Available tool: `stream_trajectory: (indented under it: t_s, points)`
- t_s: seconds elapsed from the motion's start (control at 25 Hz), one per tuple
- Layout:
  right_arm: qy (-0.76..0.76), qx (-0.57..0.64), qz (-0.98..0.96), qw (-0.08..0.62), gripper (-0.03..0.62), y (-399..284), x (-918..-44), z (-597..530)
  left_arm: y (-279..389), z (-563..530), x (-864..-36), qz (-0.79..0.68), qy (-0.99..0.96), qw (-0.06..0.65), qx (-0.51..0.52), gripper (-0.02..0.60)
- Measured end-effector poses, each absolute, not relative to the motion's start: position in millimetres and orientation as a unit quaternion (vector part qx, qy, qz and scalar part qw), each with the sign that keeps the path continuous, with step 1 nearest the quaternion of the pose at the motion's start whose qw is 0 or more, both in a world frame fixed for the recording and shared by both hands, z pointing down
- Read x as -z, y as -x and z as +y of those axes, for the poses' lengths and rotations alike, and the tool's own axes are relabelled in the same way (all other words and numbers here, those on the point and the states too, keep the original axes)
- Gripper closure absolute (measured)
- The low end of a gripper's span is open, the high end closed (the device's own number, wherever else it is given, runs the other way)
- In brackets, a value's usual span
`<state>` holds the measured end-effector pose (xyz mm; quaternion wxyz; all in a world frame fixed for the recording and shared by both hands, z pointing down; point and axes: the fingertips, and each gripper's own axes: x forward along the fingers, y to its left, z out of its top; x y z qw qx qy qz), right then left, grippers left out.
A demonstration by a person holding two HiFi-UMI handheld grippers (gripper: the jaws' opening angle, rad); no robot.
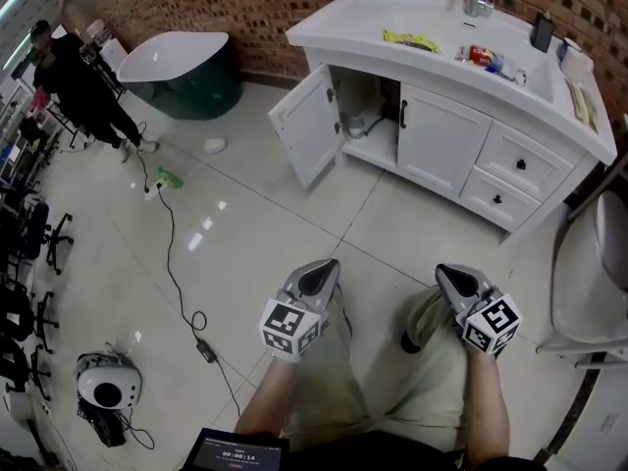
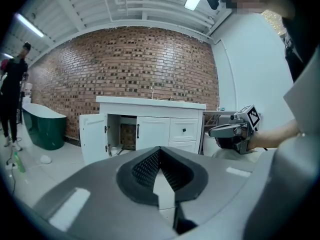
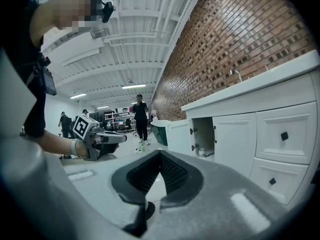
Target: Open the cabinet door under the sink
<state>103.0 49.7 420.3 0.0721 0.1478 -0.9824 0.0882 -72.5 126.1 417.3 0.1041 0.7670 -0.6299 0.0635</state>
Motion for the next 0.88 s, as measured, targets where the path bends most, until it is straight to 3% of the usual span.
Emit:
stream_trajectory:
  t_s: [0.88]
  points:
    - [-0.152, -0.085, -0.982, 0.075, 0.602, -103.5, -419.6, 46.4, 75.7, 124.7, -411.7, -0.629, -0.769, 0.099, -0.055, 0.565]
